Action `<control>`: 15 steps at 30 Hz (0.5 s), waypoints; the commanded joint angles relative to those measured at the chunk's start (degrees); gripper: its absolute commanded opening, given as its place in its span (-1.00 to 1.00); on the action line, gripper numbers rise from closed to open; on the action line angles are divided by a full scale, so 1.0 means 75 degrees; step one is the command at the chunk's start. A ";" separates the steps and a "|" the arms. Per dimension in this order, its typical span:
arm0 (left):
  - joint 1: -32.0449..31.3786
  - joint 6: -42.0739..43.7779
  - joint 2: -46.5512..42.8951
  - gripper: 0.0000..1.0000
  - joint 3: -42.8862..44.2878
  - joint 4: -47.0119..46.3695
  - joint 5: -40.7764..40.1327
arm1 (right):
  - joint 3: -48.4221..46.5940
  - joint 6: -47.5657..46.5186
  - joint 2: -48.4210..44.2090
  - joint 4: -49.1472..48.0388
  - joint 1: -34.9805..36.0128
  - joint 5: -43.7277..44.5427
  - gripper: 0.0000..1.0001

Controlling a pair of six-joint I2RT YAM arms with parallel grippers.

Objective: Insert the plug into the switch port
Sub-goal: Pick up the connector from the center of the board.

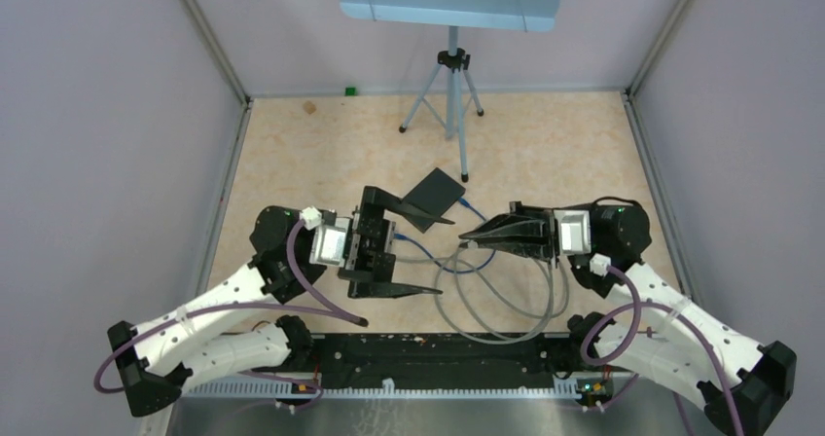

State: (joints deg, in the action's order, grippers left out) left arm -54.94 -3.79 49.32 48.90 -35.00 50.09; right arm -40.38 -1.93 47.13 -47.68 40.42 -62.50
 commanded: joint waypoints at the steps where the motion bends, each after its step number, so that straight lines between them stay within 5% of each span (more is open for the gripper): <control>1: -0.0023 0.0352 0.0330 0.97 0.0522 -0.0237 0.1070 | -0.0537 -0.0851 -0.0084 0.0676 0.0072 -0.0737 -1.00; 15: -0.0288 0.2116 0.1461 0.82 0.2139 0.2320 0.3140 | -0.1433 -0.3399 -0.0061 0.4158 0.0077 -0.2164 -1.00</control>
State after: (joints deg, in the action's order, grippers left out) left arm -55.96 7.51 58.67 61.65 -23.70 67.42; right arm -47.81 -19.00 47.24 -24.08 40.49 -74.26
